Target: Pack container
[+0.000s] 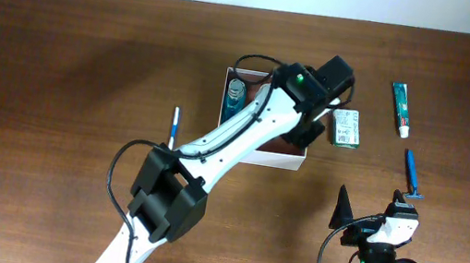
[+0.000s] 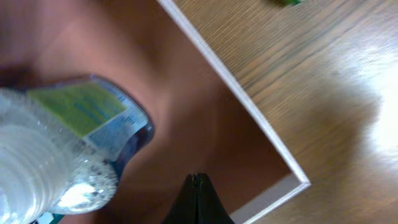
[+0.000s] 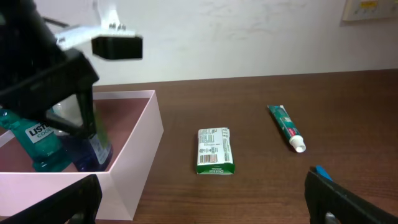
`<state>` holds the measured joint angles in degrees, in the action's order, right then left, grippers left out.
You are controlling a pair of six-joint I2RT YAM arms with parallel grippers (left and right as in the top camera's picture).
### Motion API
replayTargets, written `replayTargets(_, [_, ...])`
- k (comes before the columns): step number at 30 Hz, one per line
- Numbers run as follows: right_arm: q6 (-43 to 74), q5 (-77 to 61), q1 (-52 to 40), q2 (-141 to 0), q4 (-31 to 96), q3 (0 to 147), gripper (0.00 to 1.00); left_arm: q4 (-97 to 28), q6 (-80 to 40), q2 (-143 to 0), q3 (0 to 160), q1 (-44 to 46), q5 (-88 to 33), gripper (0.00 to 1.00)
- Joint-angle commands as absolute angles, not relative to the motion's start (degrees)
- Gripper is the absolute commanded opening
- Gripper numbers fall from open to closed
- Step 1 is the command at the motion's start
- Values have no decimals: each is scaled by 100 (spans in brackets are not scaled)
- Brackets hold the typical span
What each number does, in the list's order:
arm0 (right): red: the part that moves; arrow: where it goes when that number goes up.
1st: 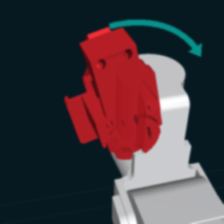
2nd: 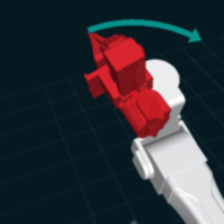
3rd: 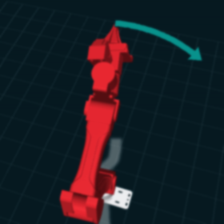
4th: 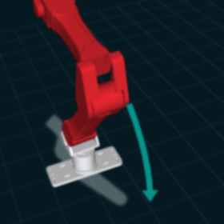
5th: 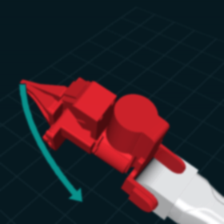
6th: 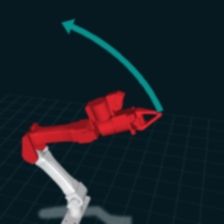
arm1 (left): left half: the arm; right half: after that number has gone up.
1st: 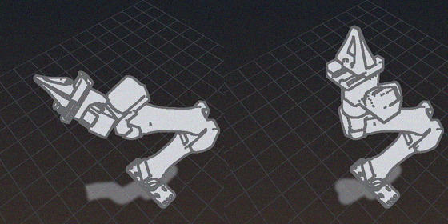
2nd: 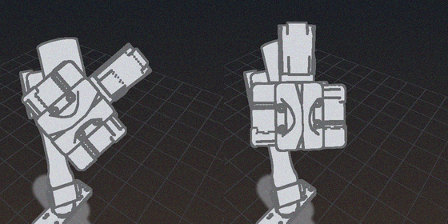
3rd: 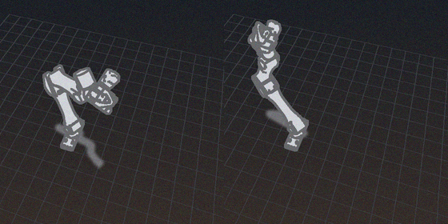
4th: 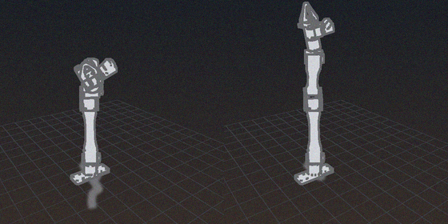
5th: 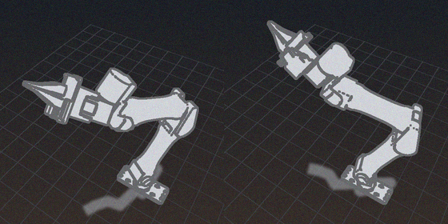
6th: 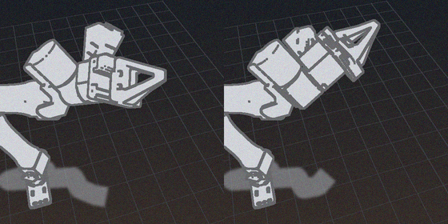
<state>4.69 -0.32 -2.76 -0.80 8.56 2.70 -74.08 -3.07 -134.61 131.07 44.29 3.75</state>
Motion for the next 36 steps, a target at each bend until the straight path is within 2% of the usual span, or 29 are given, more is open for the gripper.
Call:
replayTargets(1, [473, -84, -250, -21, 851, 220, 98, -7411, -493, -13504, 13015, 4230, 607, 1])
replayTargets(12, [471, -84, -250, -21, 851, 220, 99, -7288, -489, -13504, 13015, 3754, 607, 1])
replayTargets(29, [471, -84, -250, -21, 851, 220, 99, -6963, -486, -13504, 13015, 3732, 950, 1])
replayTargets(36, [471, -84, -250, -21, 851, 220, 99, -7376, -489, -13413, 13069, 3850, 731, 1])
